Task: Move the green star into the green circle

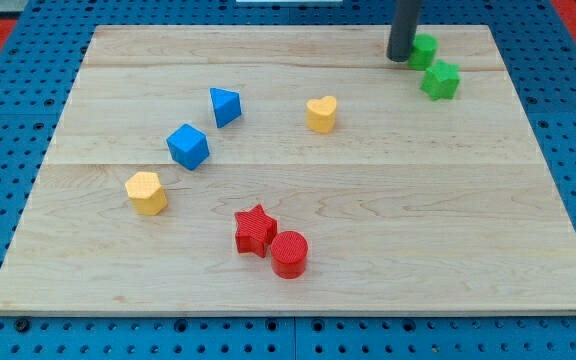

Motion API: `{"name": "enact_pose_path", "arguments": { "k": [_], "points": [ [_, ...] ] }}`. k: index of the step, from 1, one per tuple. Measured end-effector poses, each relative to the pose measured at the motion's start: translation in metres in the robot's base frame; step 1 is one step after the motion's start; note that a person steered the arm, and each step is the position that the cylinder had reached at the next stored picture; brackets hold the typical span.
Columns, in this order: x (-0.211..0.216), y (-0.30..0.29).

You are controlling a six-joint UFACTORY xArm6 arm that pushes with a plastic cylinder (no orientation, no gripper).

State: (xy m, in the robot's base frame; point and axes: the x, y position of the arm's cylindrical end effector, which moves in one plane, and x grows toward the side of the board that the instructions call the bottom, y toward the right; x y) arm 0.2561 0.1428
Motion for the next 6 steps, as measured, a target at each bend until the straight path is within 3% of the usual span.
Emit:
{"name": "enact_pose_path", "arguments": {
  "k": [1,4,5,6],
  "points": [
    [0.062,-0.001],
    [0.098,0.075],
    [0.077,0.089],
    [0.033,0.067]
  ]
}}
